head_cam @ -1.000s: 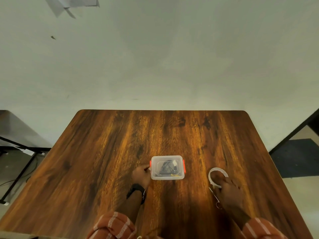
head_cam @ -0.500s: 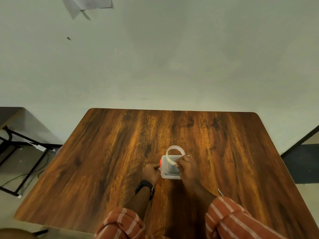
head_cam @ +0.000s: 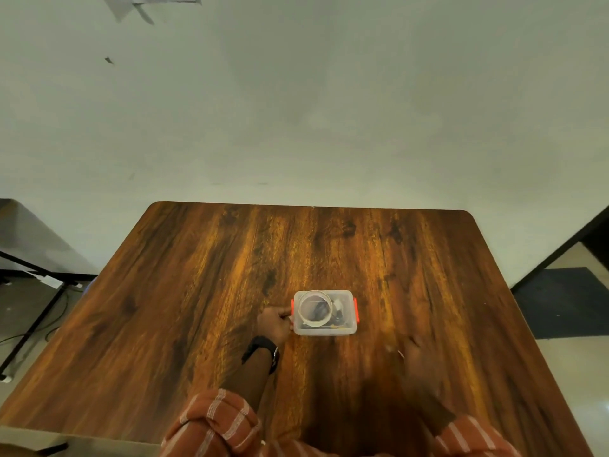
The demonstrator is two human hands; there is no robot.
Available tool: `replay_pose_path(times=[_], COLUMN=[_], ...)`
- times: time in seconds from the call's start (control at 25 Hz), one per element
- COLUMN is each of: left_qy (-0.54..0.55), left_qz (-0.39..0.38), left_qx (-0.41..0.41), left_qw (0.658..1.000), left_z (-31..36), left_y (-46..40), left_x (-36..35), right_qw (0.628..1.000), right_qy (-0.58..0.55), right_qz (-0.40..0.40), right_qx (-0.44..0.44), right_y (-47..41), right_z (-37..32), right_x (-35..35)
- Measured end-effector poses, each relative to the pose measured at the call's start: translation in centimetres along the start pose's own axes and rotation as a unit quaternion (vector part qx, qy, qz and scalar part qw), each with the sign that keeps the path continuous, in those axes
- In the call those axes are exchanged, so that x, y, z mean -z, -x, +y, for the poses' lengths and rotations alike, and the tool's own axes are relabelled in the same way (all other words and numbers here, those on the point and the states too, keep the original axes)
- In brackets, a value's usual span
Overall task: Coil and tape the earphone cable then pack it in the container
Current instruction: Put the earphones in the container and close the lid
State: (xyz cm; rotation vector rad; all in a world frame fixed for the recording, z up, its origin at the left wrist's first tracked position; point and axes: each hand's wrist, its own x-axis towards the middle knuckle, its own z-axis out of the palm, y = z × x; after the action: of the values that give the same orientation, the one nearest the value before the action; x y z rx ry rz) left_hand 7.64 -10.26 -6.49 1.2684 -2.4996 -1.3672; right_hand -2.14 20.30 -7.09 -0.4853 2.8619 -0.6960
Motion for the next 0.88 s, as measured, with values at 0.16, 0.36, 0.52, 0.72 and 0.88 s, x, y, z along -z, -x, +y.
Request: replay_pose_path(times=[0.16,0.36,0.52,0.72,0.88], left_qy=[0.004,0.033,0.05,0.063,0.057], left_qz=[0.0,0.009,0.02,0.014,0.009], left_qx=[0.009,0.033,0.041,0.046,0.05], left_qw=[1.0,0.999,0.998,0.997,0.997], left_z=[-0.2,0.1,0.3,0.3,0.6], left_y=[0.0,0.0,0.1,0.0,0.3], left_x=[-0.1,-0.3,-0.4,-0.4,-0.1], right_qw=[0.993,0.989,0.982,0.969,0.958], right_qy=[0.088,-0.005,0.001,-0.067,-0.235], right_qz=[-0.076,-0.087,-0.152,-0.164,-0.084], right_qx=[-0.031,-0.12,-0.111,-0.17,-0.139], right_y=[2.3,1.9,0.5,-0.5,-2.0], right_z=[7.4,5.1,4.5,3.4,-2.4], right_x=[0.2,1.1,2.2,1.9,1.7])
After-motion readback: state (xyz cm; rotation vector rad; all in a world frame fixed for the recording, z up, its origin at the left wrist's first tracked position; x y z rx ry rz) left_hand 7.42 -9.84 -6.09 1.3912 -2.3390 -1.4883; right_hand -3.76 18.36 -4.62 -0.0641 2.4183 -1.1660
